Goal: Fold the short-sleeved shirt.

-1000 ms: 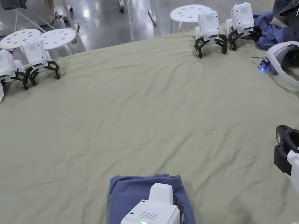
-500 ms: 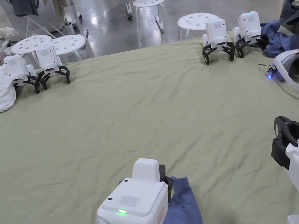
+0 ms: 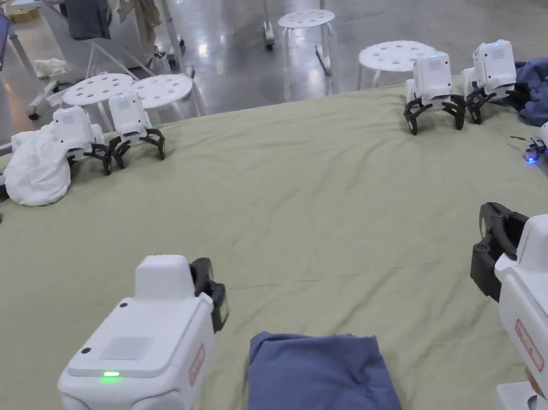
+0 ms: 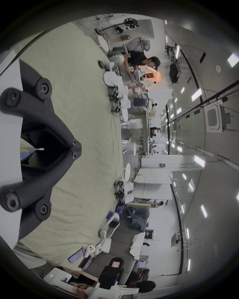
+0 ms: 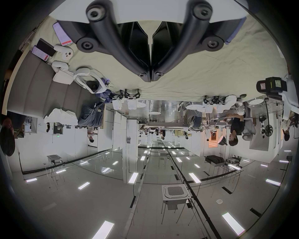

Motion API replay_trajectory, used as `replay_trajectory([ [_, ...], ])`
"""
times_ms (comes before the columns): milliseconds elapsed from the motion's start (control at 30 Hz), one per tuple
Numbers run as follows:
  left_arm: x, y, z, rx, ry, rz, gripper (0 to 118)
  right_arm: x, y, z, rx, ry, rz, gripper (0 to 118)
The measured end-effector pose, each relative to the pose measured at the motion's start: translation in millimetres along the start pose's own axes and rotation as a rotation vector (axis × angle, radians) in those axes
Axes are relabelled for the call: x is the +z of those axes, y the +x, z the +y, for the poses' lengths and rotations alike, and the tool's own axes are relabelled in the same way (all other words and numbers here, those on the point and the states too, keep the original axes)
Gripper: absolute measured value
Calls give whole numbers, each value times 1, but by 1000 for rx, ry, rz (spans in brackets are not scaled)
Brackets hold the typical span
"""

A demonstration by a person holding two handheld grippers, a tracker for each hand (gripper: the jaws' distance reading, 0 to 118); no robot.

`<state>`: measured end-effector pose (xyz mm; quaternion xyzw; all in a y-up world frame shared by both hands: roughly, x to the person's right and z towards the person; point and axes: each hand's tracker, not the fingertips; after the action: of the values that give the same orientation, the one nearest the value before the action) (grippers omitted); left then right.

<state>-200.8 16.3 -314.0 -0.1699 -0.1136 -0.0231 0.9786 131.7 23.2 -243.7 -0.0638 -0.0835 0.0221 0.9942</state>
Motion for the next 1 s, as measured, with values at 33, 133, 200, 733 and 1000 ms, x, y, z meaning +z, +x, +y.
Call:
replay_trajectory([
  [33,2,-9,0,6,3,18,0,-2,-6,-1,-4,-6,6,4],
  [133,8,-31,-2,24,-3,63,0,-8,-22,-6,-20,-29,31,4],
  [200,11,-44,-3,36,-7,93,0,-12,-34,-13,-19,-48,51,4],
  [733,24,-83,-17,56,-26,178,0,-28,-96,-91,11,-262,151,4],
  [1000,20,-84,-22,70,-32,171,0,-31,-108,-121,22,-351,174,4],
])
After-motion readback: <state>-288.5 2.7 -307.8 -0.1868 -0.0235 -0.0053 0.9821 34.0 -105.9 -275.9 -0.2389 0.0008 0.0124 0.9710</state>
